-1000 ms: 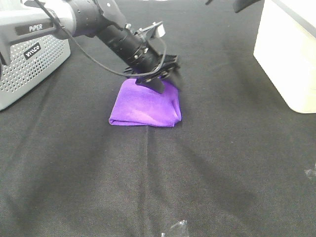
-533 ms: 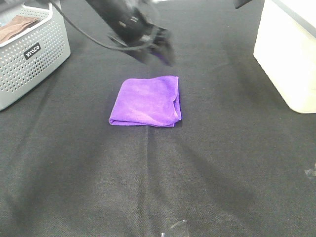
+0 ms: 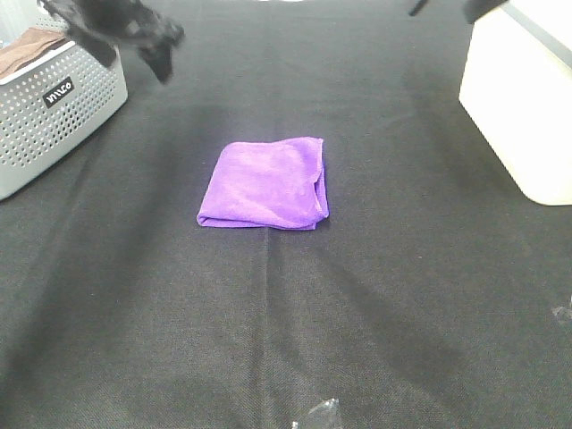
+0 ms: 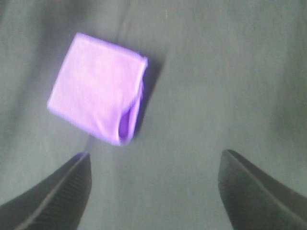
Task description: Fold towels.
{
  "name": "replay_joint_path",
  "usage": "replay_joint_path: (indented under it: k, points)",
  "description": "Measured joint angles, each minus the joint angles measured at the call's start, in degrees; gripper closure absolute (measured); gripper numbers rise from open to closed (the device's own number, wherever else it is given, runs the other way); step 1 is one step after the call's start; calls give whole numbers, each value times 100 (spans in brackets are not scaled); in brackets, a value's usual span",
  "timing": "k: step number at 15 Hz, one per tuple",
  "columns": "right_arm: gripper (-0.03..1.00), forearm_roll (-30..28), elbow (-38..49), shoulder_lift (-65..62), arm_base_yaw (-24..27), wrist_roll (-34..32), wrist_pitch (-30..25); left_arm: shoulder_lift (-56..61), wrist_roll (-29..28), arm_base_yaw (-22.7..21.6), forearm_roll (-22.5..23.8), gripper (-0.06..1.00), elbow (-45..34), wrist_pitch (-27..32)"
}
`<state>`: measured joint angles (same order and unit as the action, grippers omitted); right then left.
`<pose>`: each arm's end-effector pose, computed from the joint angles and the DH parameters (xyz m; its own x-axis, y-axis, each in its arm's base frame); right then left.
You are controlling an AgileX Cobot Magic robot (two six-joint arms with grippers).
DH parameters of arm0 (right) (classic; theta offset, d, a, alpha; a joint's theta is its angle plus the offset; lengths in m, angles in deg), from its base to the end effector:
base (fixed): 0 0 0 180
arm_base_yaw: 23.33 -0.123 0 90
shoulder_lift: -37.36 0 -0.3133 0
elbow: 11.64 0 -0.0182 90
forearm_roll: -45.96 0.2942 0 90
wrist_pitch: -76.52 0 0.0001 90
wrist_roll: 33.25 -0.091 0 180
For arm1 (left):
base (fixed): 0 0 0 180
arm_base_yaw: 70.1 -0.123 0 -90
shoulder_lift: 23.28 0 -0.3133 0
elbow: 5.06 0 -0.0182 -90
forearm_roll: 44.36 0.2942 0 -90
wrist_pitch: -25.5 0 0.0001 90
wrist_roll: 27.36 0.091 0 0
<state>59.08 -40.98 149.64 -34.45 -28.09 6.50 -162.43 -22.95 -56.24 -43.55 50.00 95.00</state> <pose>0.4373 0.1058 0.3882 -0.8670 -0.1810 -0.4642 -0.2944 0.9378 0.1843 0.5519 -0.1349 0.2948 -0.8475 0.2934 -0.4424 0.3042 0.9514 0.0482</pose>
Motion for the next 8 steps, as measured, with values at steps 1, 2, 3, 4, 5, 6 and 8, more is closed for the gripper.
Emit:
replay_joint_path:
  k: [1,2,3,4,5,6,8]
  points:
    - [26,-29,258,-286,0,0,0,212,-29,-115,-80,22,-6,0]
    - [26,-103,556,-602,0,0,0,447,-80,-269,-160,22,-6,6]
    - [26,-201,894,-951,0,0,0,722,-126,-498,-183,22,-17,6]
    - [26,-304,1226,-1381,0,0,0,1100,-149,-728,-206,22,-155,-6]
    - [26,-355,1553,-1862,0,0,0,1576,-149,-985,-241,22,-516,-17]
    - [26,-355,1919,-2349,0,0,0,2086,-109,-1175,-309,22,-1037,-17]
    - [26,-355,2767,-3415,0,-6,-6,3346,52,-1432,-372,22,-2452,-11]
